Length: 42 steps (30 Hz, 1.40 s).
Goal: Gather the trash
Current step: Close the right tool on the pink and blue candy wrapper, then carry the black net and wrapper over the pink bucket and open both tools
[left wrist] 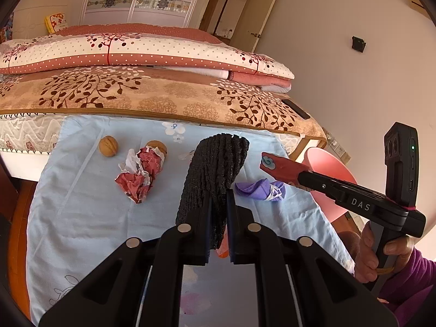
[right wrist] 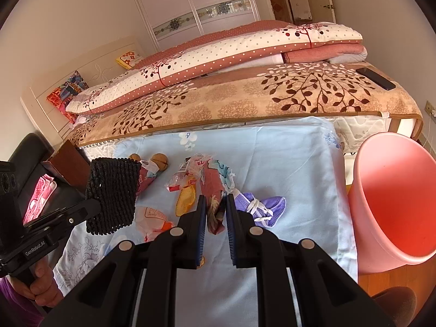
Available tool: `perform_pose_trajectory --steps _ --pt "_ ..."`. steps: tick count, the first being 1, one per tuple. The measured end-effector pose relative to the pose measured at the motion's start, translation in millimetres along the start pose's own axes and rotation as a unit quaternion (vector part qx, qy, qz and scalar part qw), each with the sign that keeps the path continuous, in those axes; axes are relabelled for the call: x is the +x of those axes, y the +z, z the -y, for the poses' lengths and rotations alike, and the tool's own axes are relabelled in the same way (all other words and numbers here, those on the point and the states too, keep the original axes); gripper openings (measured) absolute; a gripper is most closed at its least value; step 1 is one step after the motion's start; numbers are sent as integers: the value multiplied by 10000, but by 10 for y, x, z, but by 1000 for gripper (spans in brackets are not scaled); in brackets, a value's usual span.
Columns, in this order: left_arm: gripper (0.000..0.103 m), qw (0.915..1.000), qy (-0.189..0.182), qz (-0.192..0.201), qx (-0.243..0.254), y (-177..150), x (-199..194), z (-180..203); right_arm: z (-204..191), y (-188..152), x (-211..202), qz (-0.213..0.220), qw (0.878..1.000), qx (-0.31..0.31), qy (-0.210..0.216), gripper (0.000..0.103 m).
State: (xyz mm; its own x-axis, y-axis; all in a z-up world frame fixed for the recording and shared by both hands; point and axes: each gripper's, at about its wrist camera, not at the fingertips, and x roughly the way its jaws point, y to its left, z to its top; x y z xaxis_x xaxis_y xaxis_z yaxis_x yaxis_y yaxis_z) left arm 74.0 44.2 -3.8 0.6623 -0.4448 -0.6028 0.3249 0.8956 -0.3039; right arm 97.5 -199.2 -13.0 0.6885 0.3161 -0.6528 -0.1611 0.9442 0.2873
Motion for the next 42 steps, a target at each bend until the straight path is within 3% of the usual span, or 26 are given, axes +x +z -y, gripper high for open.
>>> perform_pose_trajectory --steps 20,42 --pt "9 9985 -484 98 218 232 312 752 551 -100 -467 485 9967 453 -458 14" --pt "9 9912 -1091 -69 748 373 930 1734 1457 -189 -812 838 9809 1296 -1183 14"
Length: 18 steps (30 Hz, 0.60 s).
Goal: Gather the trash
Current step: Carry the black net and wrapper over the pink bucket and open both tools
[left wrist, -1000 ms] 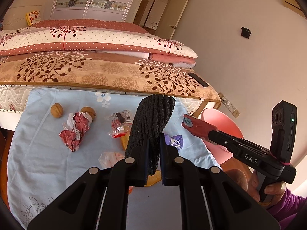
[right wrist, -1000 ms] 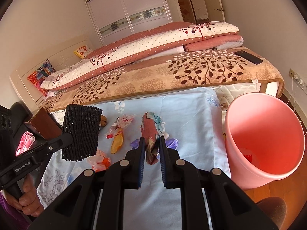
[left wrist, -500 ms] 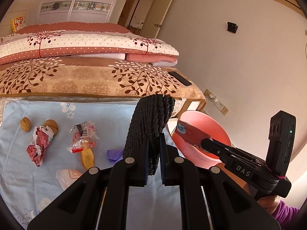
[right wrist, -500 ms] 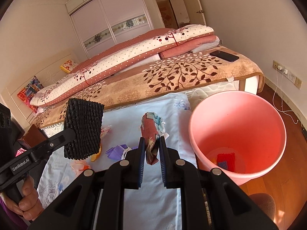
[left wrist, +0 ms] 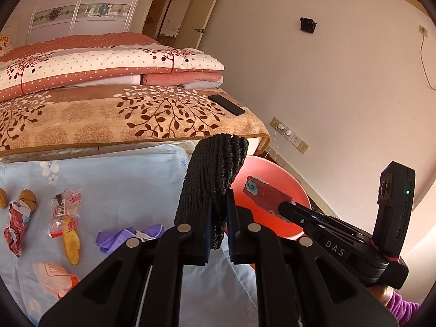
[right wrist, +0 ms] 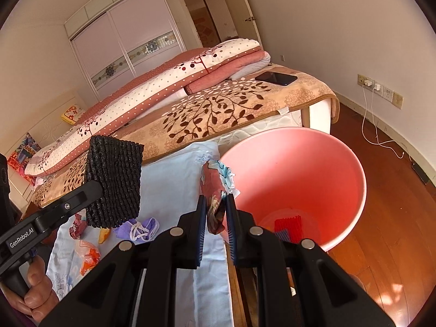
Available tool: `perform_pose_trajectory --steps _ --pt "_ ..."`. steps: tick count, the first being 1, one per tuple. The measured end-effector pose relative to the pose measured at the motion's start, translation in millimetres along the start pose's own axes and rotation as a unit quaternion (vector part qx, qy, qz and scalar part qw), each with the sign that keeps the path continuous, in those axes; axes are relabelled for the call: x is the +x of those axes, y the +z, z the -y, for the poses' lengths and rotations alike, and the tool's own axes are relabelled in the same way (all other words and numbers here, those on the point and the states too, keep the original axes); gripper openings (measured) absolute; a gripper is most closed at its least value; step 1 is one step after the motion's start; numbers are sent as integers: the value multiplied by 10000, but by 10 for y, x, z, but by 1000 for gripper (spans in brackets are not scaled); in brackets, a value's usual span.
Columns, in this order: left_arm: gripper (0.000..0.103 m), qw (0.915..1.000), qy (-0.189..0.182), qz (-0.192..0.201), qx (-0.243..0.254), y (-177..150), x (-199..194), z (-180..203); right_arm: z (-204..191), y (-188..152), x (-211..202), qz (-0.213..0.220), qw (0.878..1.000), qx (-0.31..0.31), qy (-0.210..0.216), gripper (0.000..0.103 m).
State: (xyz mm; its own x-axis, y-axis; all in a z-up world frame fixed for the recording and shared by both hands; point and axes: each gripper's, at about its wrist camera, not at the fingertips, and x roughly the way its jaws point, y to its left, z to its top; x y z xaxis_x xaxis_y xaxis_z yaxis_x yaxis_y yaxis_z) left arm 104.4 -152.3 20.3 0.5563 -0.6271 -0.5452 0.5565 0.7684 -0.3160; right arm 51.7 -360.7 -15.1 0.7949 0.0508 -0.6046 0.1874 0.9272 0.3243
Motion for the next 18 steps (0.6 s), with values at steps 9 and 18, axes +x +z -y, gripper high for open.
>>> perform_pose_trajectory --steps 9,18 --pt "9 9994 -163 -195 236 28 314 285 320 -2 73 -23 9991 271 -322 14" --pt "9 9980 -328 -384 393 26 560 518 562 -10 132 -21 9969 501 -599 14"
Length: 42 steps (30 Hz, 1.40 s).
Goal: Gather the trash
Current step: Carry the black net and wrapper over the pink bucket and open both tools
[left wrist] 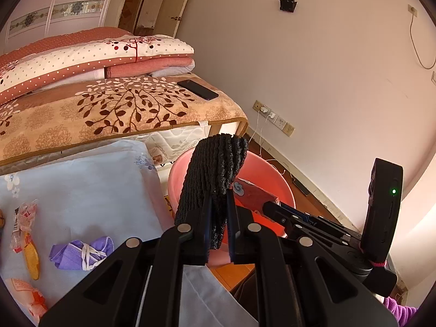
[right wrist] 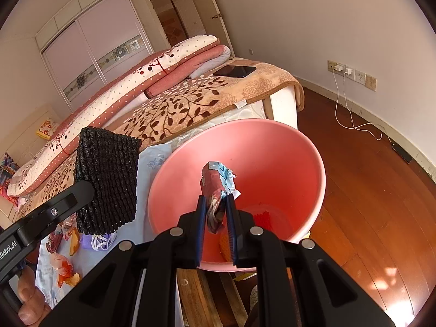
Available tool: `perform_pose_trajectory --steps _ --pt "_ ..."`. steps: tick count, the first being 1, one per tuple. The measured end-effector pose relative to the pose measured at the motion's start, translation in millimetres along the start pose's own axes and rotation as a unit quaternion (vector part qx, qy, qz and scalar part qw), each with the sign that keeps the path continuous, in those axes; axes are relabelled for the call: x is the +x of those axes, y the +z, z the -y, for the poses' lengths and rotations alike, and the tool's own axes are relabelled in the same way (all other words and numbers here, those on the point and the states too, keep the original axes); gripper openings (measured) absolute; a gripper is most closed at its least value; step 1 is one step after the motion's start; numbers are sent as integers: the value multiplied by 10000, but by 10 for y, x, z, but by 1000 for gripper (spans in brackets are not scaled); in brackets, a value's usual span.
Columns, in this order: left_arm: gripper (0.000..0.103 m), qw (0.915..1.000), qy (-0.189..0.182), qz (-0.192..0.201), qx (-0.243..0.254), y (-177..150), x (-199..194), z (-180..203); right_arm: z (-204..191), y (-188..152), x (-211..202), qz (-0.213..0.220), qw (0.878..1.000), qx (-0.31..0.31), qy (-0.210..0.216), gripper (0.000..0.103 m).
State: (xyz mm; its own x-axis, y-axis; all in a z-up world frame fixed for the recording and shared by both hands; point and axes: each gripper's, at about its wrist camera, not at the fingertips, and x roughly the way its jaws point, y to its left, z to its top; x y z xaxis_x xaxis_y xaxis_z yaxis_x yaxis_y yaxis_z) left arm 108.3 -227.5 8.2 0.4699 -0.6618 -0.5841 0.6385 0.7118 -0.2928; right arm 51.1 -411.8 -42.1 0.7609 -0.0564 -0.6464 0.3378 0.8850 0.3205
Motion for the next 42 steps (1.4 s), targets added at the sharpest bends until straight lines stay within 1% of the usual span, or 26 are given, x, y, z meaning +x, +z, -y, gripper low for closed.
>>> perform_pose_trajectory --steps 12,18,19,20,21,23,25,28,30,33,35,39,42 --pt "9 9996 -42 -265 123 31 393 176 79 30 79 149 9996 -99 -233 14" --pt "10 9989 -156 -452 -27 25 541 177 152 19 128 116 9996 -54 -250 14" --pt "13 9986 -166 -490 -60 23 557 172 168 21 136 111 9996 -43 -255 14" --pt "19 9984 -186 -523 -84 24 571 166 178 23 142 107 9996 -34 -262 14" --pt "22 9983 -203 -536 -106 24 577 157 185 20 137 106 9996 -24 -267 14" --pt "34 9982 -239 -525 -156 23 567 150 204 22 142 114 9996 4 -261 14" --pt "37 9983 -257 -488 -197 25 543 141 210 21 143 120 9996 14 -267 14" --pt "37 9984 -236 -472 -208 28 511 132 208 24 141 119 9996 26 -250 15" --pt "37 9984 -233 -460 -213 26 483 126 196 24 134 120 9996 17 -259 17" --pt "37 9987 -213 -417 -211 14 426 116 178 26 106 147 9996 8 -246 25" --pt "37 9989 -173 -384 -197 3 378 104 160 26 79 180 9995 -9 -242 35" --pt "37 9990 -103 -350 -256 -30 280 53 104 19 15 225 9996 -50 -166 37" --pt "38 9992 5 -300 -272 -57 182 4 22 8 -34 254 9996 -128 -76 42"
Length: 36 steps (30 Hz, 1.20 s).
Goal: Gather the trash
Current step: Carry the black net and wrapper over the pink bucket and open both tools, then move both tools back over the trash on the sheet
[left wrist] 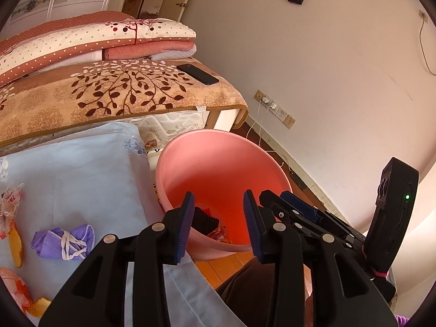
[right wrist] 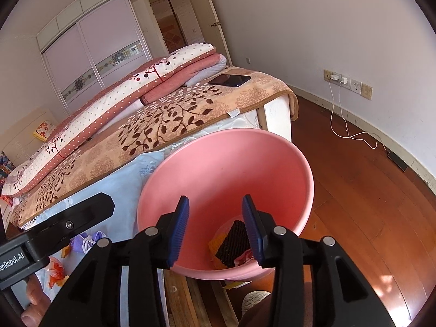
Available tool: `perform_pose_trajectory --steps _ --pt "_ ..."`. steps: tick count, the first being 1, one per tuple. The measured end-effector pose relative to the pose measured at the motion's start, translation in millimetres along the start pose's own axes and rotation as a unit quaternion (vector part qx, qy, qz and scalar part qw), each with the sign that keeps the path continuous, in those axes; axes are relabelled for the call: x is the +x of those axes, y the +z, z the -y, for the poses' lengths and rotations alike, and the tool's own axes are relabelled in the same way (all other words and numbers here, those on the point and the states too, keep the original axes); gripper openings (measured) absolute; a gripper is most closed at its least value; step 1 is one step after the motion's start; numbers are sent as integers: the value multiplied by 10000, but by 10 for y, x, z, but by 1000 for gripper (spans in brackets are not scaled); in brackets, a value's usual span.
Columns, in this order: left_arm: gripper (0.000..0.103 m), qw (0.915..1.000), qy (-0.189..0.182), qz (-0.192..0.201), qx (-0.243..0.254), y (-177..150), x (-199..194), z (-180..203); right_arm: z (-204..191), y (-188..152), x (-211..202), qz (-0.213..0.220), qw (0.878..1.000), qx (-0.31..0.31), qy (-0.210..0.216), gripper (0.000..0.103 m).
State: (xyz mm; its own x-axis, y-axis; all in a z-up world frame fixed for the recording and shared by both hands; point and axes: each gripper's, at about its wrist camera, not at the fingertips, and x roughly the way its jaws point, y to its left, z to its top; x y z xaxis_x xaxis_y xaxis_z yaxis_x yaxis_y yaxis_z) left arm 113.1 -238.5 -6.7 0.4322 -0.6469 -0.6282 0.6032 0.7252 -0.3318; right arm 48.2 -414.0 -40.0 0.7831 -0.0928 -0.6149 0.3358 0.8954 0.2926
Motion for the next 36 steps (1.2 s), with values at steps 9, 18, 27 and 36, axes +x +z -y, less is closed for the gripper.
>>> perform_pose_trajectory --steps 9,18,27,36 --pt "37 9989 429 140 -129 -145 -349 -248 -374 -87 -122 -8 9984 -341 448 43" --pt "37 9948 915 290 -347 -324 -723 -582 -782 -280 -137 -231 9936 -697 855 43" --pt "37 9856 1503 555 -533 -510 -1094 -934 -1097 -563 -100 -547 9861 -1044 1168 43" --pt "37 9731 2005 741 -860 -786 -1329 -1281 -1312 -778 -16 -881 9759 -1340 1478 43"
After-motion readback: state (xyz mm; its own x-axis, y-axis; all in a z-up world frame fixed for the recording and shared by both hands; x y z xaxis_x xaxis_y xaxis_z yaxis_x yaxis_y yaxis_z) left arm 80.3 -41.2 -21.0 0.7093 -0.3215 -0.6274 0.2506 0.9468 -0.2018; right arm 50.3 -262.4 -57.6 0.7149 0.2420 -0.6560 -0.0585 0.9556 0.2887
